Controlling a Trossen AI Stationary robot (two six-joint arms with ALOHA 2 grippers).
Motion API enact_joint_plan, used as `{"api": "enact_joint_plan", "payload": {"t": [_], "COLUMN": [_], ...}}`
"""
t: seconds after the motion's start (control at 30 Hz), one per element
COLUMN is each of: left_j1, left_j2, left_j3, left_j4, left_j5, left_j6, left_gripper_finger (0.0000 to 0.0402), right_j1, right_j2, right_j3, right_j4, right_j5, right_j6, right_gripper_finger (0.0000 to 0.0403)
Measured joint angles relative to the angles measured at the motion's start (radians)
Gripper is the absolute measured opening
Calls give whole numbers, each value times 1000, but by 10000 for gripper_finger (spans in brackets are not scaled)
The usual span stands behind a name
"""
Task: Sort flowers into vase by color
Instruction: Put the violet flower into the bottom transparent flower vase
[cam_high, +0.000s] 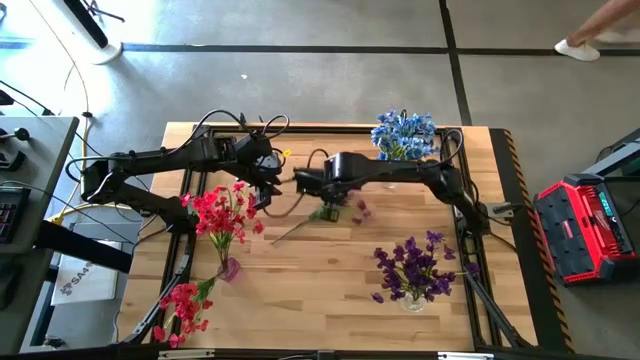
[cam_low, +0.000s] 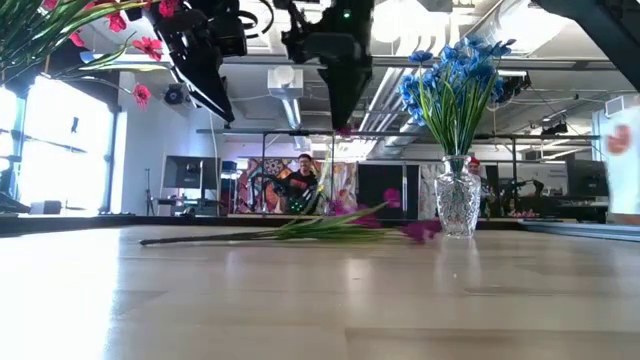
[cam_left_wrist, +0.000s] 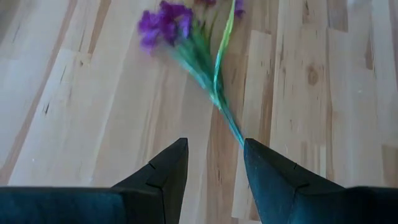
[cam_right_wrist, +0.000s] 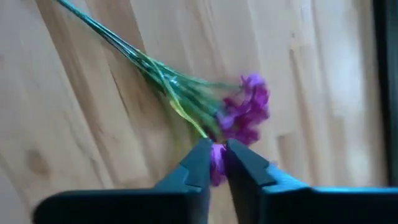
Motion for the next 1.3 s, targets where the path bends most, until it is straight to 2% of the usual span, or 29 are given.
{"api": "enact_joint_plan", "payload": {"t": [0.1, 0.27, 0.47, 0.63, 0.9, 1.3], "left_j1": [0, -4, -32, -56, -86, -157], "left_j2": [0, 26, 120, 237, 424, 568], "left_j3": [0, 0, 1, 1, 0, 1], "left_j4": [1, 28, 48, 91, 228, 348], "left_j5": [0, -3, -4, -5, -18, -25], "left_j6": [-12, -79, -95, -110, -235, -260], "left_gripper_finger": [145, 145, 145, 145, 145, 145], "right_j1": [-20, -39, -42, -35, -33, -33], "right_j2": [0, -6, -40, -76, -124, -154], "right_j3": [0, 0, 0, 0, 0, 0], "right_j4": [40, 66, 159, 192, 206, 202], "right_j5": [-57, -62, -34, 8, 55, 97], "right_j6": [95, 360, 462, 491, 492, 490], "right_gripper_finger": [74, 149, 203, 213, 204, 199]}}
